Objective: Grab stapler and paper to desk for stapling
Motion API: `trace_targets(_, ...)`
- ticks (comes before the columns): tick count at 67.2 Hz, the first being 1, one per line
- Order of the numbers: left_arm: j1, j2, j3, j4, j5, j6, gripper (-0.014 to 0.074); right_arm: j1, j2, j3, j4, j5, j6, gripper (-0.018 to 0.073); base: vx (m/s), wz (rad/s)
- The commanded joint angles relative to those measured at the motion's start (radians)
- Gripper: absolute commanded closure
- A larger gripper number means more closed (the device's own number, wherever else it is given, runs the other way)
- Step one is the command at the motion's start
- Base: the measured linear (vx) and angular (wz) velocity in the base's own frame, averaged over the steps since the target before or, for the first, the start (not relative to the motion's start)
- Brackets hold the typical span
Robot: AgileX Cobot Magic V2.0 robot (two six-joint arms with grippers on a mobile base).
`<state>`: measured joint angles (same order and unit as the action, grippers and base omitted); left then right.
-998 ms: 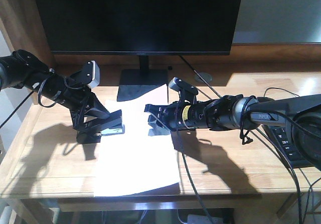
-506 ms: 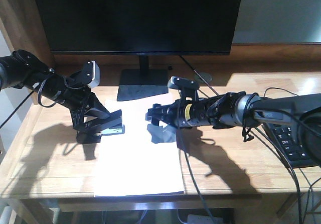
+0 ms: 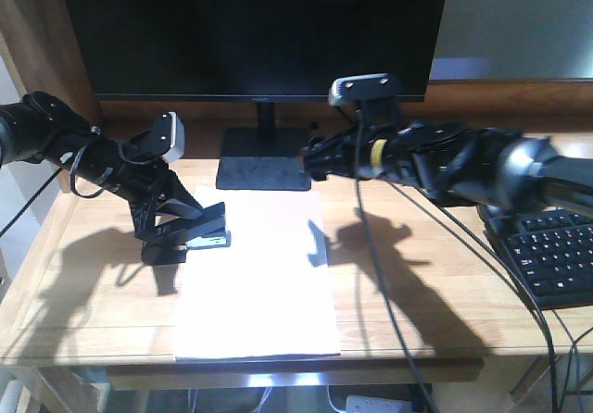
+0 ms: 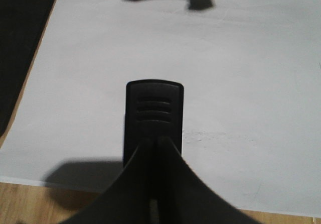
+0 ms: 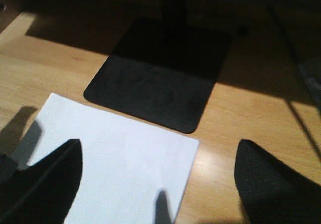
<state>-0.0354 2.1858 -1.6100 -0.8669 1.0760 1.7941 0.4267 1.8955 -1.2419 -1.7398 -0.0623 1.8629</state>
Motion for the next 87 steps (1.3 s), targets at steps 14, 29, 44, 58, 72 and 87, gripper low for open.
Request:
trace_targets(14, -0.003, -0.060, -0.024, -0.055, 0.015, -0.009, 0.0604, -0.003, -0.325, 0.182, -0.053, 0.134, -0.108, -0.0023, 0.00, 0.00)
trace_targets(29, -0.003, -0.060, -0.024, -0.055, 0.015, -0.009, 0.0604, -0.003, -0.531, 0.323, -0.053, 0.158, -0.108, -0.0022, 0.00, 0.00)
trace_targets(44, -0.003, -0.060, -0.024, -0.055, 0.015, -0.009, 0.0604, -0.003, -0.769, 0.470, -0.053, 0.156, -0.108, -0.0022, 0.00, 0.00)
trace_targets(58, -0.003, -0.060, -0.024, -0.055, 0.015, -0.009, 0.0604, -0.003, -1.029, 0.610, -0.053, 0.143, -0.108, -0.0022, 0.00, 0.00)
trace_targets(72, -0.003, -0.060, -0.024, -0.055, 0.015, -0.009, 0.0604, -0.003, -1.280, 0.729, -0.053, 0.122, -0.108, -0.0022, 0.00, 0.00)
trace_targets(87, -0.003, -0.060, -0.024, -0.055, 0.015, -0.009, 0.0604, -0.003, -1.514, 0.870, -0.053, 0.025, -0.126, -0.0022, 0.00, 0.00)
